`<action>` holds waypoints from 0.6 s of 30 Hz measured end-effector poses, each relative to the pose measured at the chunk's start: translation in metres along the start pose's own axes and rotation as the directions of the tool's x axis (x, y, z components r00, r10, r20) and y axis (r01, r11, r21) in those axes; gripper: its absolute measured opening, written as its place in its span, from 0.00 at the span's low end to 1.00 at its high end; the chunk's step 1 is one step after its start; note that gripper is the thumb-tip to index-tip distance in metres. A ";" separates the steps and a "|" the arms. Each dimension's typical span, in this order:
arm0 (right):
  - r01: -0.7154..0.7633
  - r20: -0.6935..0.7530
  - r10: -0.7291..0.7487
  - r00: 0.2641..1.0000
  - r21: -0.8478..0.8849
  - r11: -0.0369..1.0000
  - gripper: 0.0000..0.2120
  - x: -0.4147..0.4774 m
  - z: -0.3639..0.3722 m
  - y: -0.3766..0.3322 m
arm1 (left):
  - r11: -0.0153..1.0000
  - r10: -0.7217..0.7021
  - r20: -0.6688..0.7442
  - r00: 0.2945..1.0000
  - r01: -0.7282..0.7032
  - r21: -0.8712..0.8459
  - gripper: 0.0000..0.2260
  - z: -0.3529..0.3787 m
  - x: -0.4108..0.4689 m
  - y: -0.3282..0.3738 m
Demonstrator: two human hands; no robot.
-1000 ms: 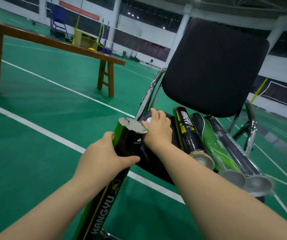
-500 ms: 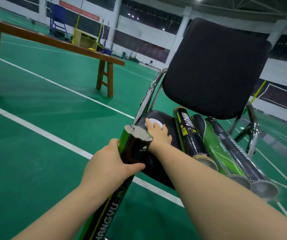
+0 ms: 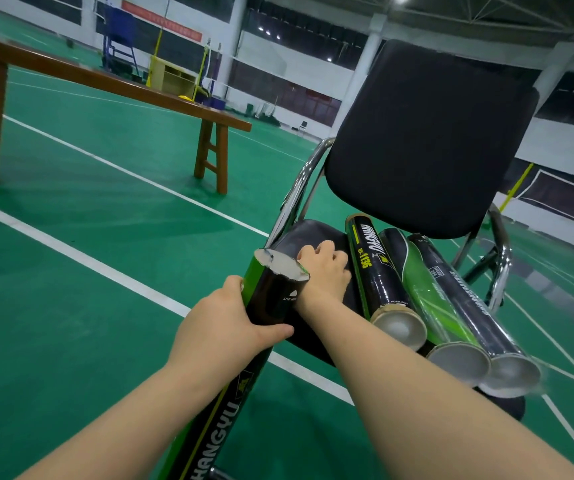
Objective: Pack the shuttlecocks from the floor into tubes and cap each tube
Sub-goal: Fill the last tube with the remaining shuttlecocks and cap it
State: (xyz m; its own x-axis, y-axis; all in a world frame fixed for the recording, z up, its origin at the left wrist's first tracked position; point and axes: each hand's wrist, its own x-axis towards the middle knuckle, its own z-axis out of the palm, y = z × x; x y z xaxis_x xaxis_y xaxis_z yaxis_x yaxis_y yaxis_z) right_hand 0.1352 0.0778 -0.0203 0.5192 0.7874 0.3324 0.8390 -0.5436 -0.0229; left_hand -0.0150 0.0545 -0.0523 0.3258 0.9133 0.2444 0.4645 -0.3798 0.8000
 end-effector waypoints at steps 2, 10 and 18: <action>0.022 0.061 -0.028 0.998 0.090 0.996 0.17 -0.005 -0.002 0.002 | 1.000 0.008 0.000 1.000 -0.008 0.001 0.24 -0.002 -0.002 0.002; 0.026 -0.142 0.098 0.985 0.684 0.729 0.11 -0.051 -0.029 0.009 | 1.000 0.019 0.011 1.000 -0.019 -0.019 0.25 -0.009 -0.026 0.007; 0.100 -0.278 0.419 0.865 0.912 0.397 0.15 -0.129 -0.111 0.028 | 0.990 0.089 0.124 0.988 -0.074 -0.121 0.24 -0.022 -0.081 0.038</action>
State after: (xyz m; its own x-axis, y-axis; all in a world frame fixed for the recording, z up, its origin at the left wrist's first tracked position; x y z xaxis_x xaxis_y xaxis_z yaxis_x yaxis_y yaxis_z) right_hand 0.0734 -0.0713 0.0403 0.7552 0.3723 0.5395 0.5339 0.1281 -0.8357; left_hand -0.0421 -0.0306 -0.0297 0.4654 0.8507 0.2444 0.3361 -0.4253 0.8403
